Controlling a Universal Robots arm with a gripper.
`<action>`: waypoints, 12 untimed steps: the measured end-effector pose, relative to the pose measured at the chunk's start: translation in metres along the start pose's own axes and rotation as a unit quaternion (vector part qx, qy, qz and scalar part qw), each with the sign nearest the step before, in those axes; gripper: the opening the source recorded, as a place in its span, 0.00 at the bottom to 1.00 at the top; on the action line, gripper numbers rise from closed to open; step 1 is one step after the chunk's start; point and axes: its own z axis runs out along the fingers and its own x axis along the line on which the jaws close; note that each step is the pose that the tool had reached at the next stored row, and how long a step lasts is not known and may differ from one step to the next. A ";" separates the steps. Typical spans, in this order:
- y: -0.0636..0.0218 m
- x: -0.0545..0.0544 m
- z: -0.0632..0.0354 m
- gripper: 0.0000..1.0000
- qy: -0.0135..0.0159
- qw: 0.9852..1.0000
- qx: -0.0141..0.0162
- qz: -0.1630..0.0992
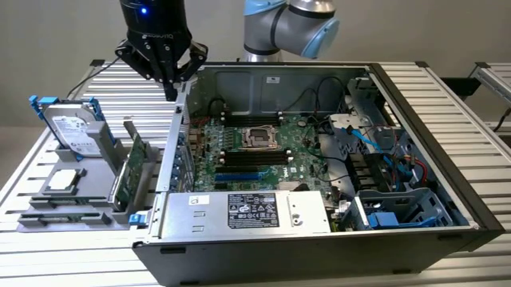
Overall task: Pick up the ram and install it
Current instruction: 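Reach for the ram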
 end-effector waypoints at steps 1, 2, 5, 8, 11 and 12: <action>-0.0013 0.002 0.0001 0.11 0.000 1.000 0.000 0.000; -0.0025 0.005 0.0003 0.11 0.000 1.000 0.000 -0.001; -0.0062 0.015 0.0008 0.11 0.000 1.000 0.000 -0.001; -0.0099 0.026 0.0012 0.11 0.000 1.000 0.000 -0.001; -0.0135 0.038 0.0016 0.11 0.000 1.000 0.000 -0.001; -0.0147 0.042 0.0017 0.11 0.000 1.000 0.000 -0.001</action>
